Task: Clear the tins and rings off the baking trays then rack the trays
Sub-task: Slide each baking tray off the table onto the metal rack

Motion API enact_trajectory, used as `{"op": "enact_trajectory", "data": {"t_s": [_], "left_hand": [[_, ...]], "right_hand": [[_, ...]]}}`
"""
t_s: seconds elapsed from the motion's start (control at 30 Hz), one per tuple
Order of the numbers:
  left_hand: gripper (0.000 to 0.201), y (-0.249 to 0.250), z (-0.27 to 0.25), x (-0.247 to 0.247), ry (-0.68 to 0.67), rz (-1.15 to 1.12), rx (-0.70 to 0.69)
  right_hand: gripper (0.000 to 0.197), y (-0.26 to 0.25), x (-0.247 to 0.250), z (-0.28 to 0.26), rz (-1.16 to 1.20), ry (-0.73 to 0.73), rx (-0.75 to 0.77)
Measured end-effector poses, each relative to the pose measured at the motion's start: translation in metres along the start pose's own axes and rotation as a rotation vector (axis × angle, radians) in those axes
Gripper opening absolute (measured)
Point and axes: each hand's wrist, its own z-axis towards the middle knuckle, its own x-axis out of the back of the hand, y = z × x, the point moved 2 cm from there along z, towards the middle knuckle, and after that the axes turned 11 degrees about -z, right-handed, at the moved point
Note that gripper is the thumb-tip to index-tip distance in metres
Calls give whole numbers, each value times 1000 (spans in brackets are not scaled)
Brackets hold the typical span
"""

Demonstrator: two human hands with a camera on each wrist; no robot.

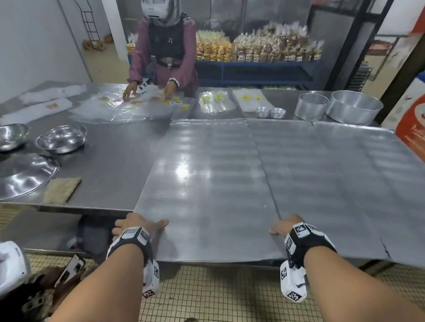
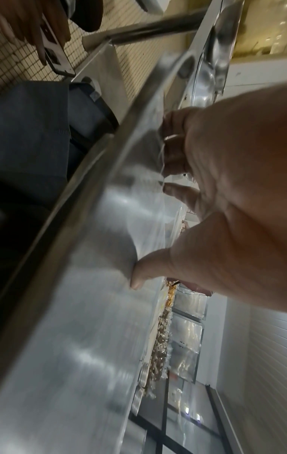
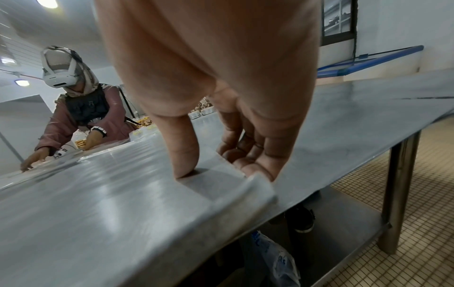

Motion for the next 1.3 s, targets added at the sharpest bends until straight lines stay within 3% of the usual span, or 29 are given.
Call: {"op": "enact_trajectory", "data": {"t_s": [0.07,0.33,0.53,0.57,0.67,0.77,0.97,1.1,1.3], "left_hand": [[119,3,10,-1,-3,-19,0],[123,4,31,-9,9,5,-18],[121,1,40,-15,-43,1,-8],[123,0,44,-18,-72,-27,-10],[123,-1,50,-19,-135,-129,-10],[124,1,50,-15,-160,-171,31],[130,-2,64,-33,-223,-211,78],[110,-3,36,-20,-217,-250,100],[113,-4,9,-20,-206,-288,85]], "right_hand": [[31,-7,-3,1,16,3,-10],[20,-25,-15,7,-22,-14,-66],[23,-30,-19,11,65,-4,-126],[26,-32,-22,14,87,13,-136],[63,-37,-32,16,128,76,-161],[76,-42,-37,10,145,89,-179],[59,-34,-39,16,153,88,-146],[40,-18,-33,14,172,40,-110],[47,7,-20,10,216,43,-76]]}}
